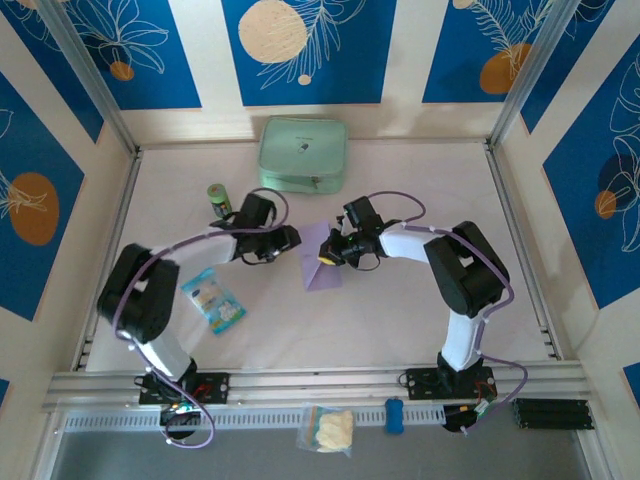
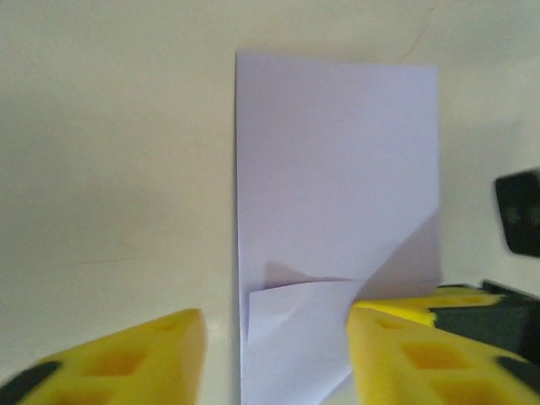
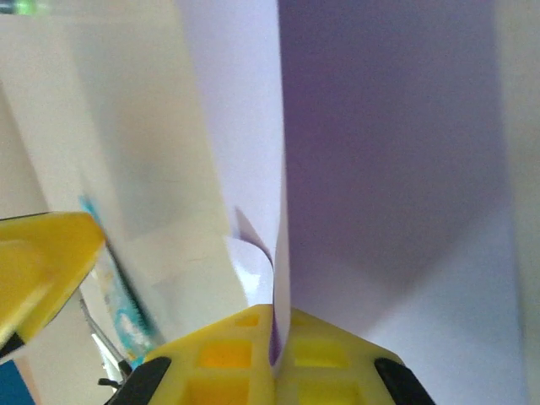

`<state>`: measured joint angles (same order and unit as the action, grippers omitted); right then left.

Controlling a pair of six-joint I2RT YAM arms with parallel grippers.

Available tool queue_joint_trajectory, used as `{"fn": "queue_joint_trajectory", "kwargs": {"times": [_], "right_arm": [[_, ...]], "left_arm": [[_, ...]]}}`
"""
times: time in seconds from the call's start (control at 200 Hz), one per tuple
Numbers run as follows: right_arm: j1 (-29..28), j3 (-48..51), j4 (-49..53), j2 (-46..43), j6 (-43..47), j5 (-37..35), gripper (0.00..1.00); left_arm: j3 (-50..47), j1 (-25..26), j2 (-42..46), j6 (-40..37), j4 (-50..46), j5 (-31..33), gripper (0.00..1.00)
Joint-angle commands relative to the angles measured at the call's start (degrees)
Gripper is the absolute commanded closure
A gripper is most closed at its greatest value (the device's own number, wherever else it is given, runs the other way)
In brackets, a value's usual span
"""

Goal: Fold a paper plane with a square sheet of paper (pick it up from the middle)
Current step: Pick up the paper from the center of the table, then turn over the paper at the center of the table.

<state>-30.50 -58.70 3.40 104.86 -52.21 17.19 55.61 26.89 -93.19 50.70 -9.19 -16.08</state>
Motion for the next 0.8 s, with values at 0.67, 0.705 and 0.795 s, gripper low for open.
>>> {"fn": "queue_joint_trajectory", "kwargs": {"times": [0.67, 0.705, 0.795], "right_arm": [[3.69, 2.87, -17.75, -10.49, -6.52, 19.71, 0.97], [3.78, 2.93, -18.3, -10.35, -6.78, 20.08, 0.96], [3.84, 3.14, -19.04, -10.21, -7.39, 20.67, 0.97]], "left_arm": [[-16.38, -0.36, 13.58, 9.73, 29.85, -17.41, 0.01], [-16.5, -0.29, 13.77, 9.34, 30.01, -17.29, 0.01], [-16.27, -0.18, 13.94, 8.84, 30.25, -16.83, 0.01]]}}
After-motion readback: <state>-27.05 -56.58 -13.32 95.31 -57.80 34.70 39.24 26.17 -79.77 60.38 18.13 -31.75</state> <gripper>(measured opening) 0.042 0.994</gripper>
